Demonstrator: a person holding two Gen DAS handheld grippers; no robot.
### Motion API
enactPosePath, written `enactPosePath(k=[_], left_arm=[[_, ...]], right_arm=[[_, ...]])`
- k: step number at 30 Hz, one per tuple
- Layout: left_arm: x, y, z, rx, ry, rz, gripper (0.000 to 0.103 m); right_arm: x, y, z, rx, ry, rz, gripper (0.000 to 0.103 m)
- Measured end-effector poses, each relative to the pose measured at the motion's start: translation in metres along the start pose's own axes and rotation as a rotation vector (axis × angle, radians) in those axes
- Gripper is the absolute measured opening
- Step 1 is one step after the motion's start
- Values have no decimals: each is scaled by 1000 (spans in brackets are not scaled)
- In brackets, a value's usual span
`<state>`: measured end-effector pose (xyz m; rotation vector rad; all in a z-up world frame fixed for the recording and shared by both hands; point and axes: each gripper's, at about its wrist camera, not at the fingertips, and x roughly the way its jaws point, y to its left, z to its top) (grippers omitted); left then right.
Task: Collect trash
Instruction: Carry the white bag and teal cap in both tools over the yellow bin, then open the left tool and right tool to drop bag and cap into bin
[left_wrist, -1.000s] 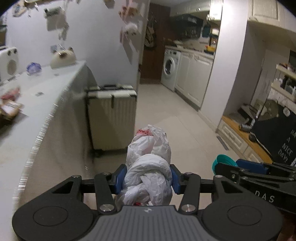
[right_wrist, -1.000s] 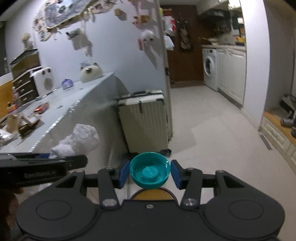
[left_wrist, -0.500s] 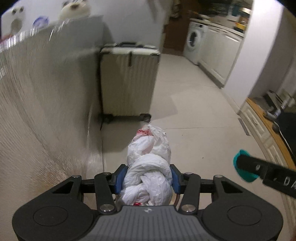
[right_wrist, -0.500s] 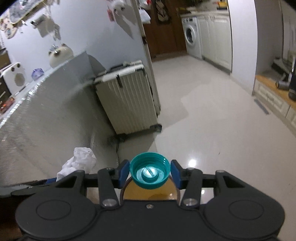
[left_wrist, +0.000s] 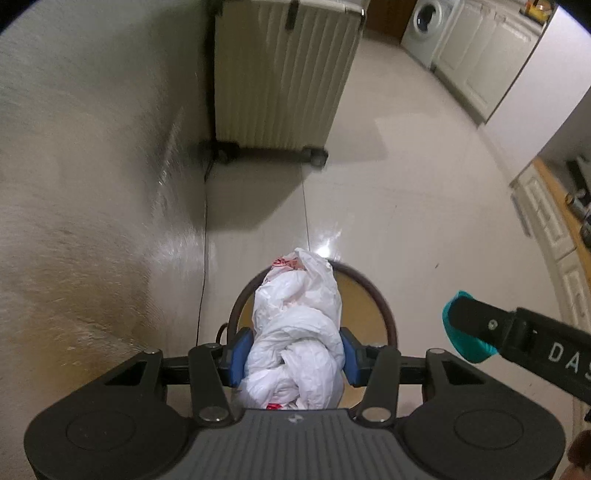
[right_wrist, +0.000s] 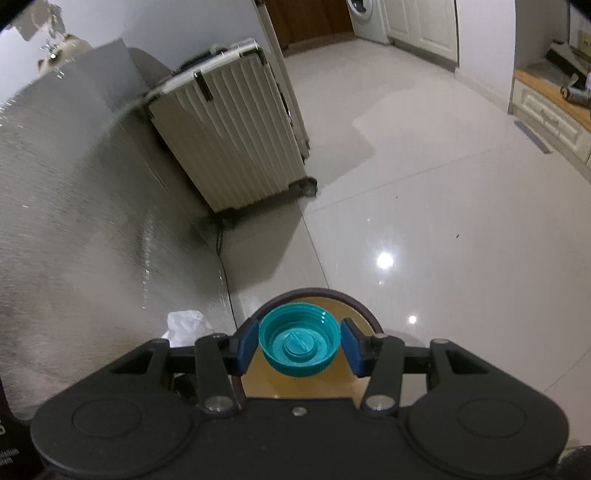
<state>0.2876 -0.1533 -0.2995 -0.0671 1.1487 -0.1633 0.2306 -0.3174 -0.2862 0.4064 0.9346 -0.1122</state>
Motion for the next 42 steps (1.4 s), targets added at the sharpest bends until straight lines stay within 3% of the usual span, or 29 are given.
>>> enactPosePath(k=[13, 18, 30, 34, 42], left_arm=[[82, 9, 13, -5, 169, -37, 50], [106, 13, 13, 10, 224, -13, 50], [113, 13, 14, 44, 211, 0, 52], [112, 13, 14, 51, 206, 12, 71], [113, 15, 13, 58, 220, 54, 82]], right_arm=[[87, -3, 14, -85, 148, -7, 49], [107, 3, 17, -141, 179, -12, 49], [122, 4, 18, -178, 209, -17, 50], [122, 4, 17, -179, 212, -22, 50], [122, 3, 16, -205, 233, -33, 53]])
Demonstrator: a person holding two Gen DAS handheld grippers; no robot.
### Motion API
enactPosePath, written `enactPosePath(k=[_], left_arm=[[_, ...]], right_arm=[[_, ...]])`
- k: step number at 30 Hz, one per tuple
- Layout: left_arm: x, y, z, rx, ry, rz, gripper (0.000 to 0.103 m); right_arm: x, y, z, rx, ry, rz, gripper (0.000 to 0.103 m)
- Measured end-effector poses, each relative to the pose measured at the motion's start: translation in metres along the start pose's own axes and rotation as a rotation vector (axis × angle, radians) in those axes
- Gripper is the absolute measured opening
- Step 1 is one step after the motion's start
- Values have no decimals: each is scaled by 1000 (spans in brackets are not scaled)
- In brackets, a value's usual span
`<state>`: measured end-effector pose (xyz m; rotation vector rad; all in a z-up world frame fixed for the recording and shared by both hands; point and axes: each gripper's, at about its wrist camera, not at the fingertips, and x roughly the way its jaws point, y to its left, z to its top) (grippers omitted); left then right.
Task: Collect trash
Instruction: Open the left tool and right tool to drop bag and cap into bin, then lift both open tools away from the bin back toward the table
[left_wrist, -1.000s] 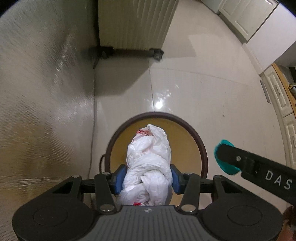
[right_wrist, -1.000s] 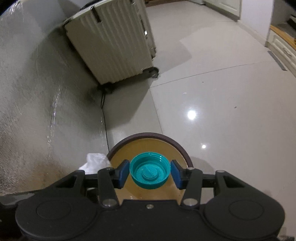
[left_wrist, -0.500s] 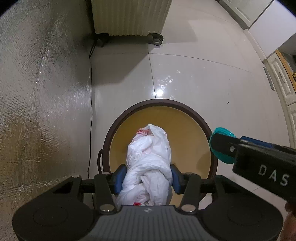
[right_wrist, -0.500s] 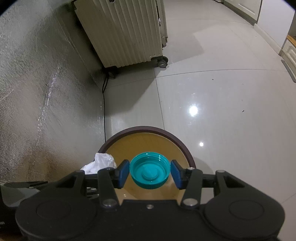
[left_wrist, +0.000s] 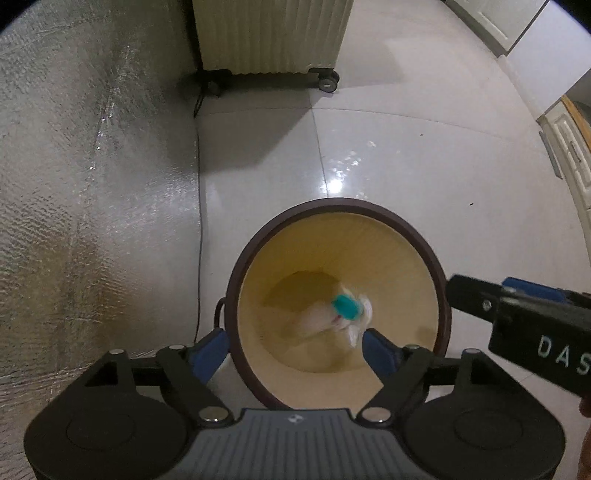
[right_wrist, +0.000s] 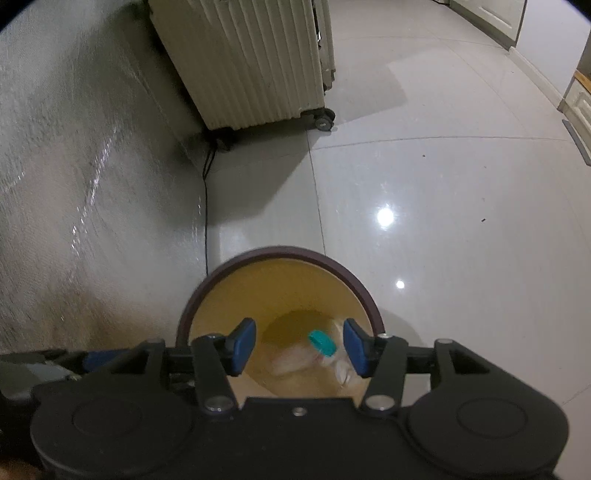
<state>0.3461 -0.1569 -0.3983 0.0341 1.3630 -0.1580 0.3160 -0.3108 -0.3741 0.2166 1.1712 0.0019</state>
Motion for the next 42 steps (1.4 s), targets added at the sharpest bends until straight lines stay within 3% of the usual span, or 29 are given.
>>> enactPosePath(k=[10, 25, 27, 31, 42], left_arm=[[0, 16, -9, -37, 25, 53, 92], [-30, 24, -30, -72, -23, 58, 99], [-34, 25, -32, -73, -29, 64, 100], [-45, 27, -35, -72, -42, 67, 101], [-84, 27, -43, -35, -106, 125, 103]], right_arm=[[-4, -7, -11, -55, 36, -60, 56], [-26, -19, -39, -59, 68, -111, 89], [-29, -20, -42, -57, 61, -128, 97], [-35, -26, -43, -33, 36, -138, 103], [-63, -25, -42, -45, 1, -180, 103]])
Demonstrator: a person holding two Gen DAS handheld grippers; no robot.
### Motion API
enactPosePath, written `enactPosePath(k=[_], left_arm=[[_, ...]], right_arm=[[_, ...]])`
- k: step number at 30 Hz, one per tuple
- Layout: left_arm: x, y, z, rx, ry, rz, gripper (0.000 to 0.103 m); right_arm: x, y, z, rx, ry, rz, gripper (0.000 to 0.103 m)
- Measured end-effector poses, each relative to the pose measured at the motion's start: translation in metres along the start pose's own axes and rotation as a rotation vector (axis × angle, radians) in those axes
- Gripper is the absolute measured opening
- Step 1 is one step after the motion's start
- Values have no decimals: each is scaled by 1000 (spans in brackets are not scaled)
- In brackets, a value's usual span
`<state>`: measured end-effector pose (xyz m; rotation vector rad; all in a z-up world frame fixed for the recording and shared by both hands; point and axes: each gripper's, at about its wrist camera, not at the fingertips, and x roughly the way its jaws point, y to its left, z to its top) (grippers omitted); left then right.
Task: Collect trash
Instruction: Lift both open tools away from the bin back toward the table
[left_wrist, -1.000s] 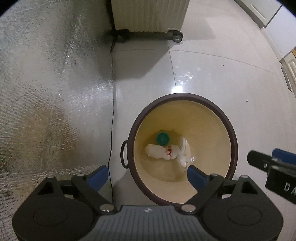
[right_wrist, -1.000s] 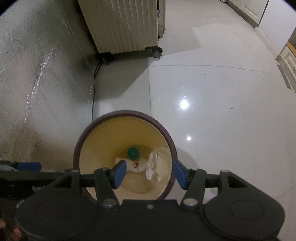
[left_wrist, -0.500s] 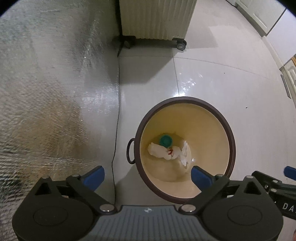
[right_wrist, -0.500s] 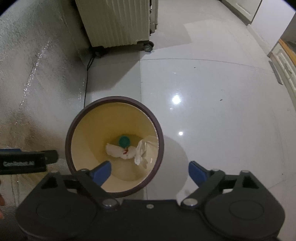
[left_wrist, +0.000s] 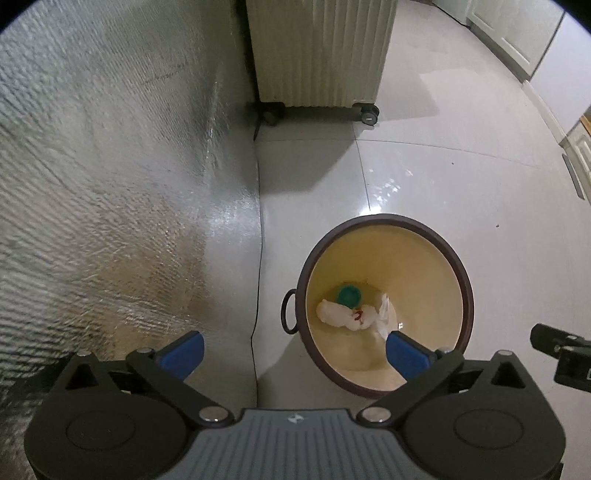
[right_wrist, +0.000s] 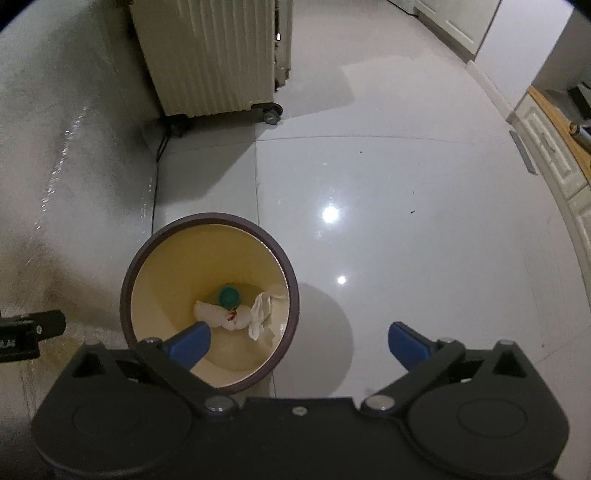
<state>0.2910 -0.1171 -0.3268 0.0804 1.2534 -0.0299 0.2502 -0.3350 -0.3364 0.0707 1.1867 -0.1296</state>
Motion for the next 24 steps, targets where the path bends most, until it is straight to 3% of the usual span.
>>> enactPosePath(k=[5, 12, 24], left_arm=[[-20, -4, -7, 33, -18, -4, 103], [-67, -10, -23, 42, -84, -33, 103], [-169, -20, -54, 61, -252, -96, 103]], right_arm=[[-25, -8, -5, 10, -8, 13, 103], [-77, -15, -15, 8, -87, 21, 103], [-169, -35, -49, 43, -226, 6, 103]])
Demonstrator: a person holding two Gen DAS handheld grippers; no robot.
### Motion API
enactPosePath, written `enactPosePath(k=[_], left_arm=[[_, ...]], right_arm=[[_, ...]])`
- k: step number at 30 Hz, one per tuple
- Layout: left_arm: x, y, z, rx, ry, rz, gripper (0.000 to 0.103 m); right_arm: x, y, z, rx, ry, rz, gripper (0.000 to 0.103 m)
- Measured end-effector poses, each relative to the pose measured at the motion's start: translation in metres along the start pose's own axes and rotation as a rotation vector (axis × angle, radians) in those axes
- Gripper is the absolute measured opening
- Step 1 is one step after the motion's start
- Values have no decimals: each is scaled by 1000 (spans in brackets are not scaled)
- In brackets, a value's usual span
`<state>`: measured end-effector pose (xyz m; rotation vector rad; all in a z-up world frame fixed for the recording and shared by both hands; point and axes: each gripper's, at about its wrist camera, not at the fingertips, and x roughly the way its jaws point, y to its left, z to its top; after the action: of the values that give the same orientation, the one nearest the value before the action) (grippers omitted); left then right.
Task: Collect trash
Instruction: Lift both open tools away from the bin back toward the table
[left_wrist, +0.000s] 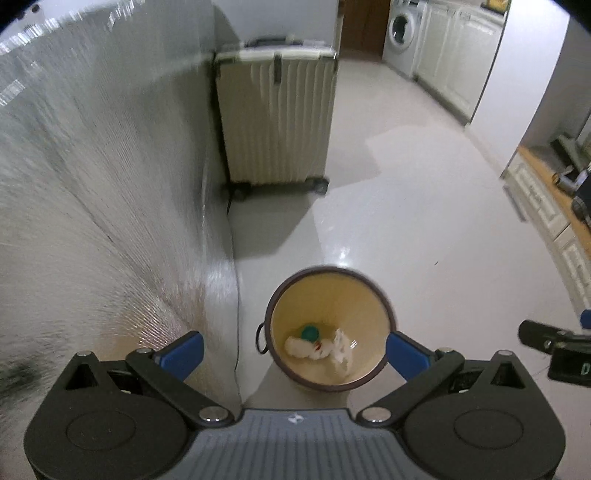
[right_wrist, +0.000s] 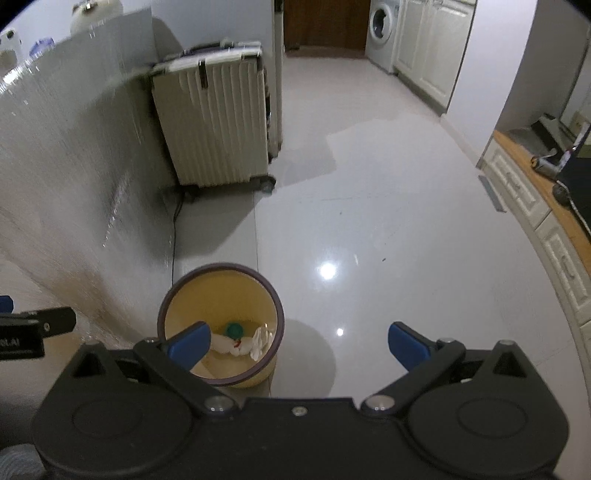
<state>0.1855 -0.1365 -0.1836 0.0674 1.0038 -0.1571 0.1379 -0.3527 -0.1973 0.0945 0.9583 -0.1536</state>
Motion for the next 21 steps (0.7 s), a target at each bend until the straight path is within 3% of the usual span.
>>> enactPosePath(k=[14, 21], left_arm=[[-132, -16, 1, 43, -257, -77, 103], [-191, -5, -2, 37, -384, -81, 103]], right_arm=[[-130, -19, -5, 49, -245, 15, 103], [-181, -11, 1, 45, -366, 33, 103]])
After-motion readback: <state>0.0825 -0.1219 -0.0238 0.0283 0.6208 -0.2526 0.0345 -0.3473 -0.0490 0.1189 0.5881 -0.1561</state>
